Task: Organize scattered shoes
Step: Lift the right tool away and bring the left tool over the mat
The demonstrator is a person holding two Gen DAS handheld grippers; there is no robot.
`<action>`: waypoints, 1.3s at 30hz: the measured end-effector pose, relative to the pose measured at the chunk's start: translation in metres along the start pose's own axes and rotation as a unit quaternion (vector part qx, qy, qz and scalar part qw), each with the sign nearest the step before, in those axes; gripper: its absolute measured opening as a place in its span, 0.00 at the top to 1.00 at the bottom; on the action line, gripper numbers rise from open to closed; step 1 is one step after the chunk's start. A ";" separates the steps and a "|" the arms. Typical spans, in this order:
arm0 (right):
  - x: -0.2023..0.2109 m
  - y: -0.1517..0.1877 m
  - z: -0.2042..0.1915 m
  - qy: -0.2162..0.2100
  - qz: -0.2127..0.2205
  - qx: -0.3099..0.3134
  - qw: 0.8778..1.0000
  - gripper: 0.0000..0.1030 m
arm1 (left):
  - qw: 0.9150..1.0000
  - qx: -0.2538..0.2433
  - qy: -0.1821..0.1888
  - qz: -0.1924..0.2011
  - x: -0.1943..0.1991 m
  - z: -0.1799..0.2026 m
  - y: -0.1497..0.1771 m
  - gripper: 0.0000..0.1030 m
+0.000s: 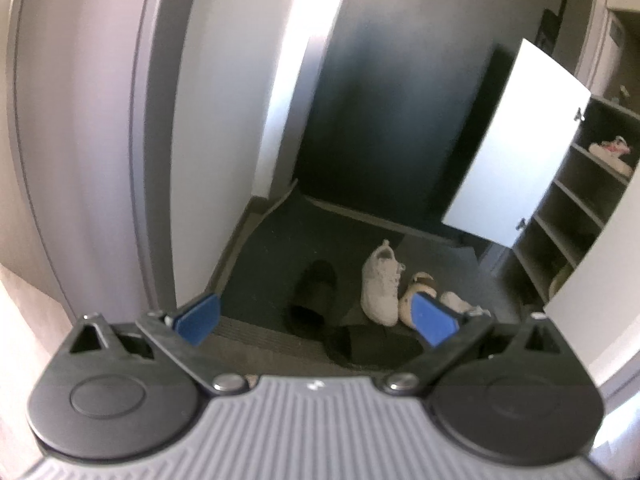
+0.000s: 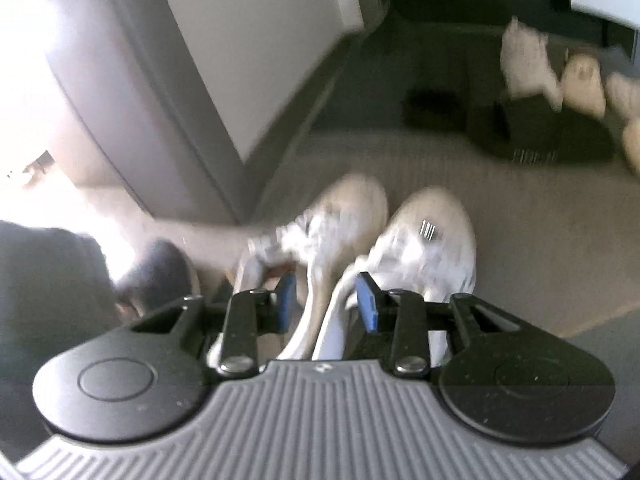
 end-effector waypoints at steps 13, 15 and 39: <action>0.197 -0.148 0.085 0.018 0.102 -0.016 0.995 0.63 | 0.991 -0.052 -0.108 -0.058 0.026 0.016 0.043 0.00; 0.216 -0.166 0.099 0.027 0.109 -0.018 0.994 0.63 | 0.991 -0.058 -0.098 -0.075 0.025 0.036 0.033 0.00; 0.392 -0.166 0.309 0.061 0.159 -0.141 0.975 0.42 | 0.967 -0.129 0.006 -0.221 -0.143 0.197 0.076 0.00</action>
Point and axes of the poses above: each gripper's, at about its wrist camera, not at the fingertips, and x roughly against the way its jaws point, z to its right, y to its underside, the point moved 6 cm from there along -x, roughly the way its jaws point, and after that the axes turned 7 degrees about y, right-handed, at the moved point
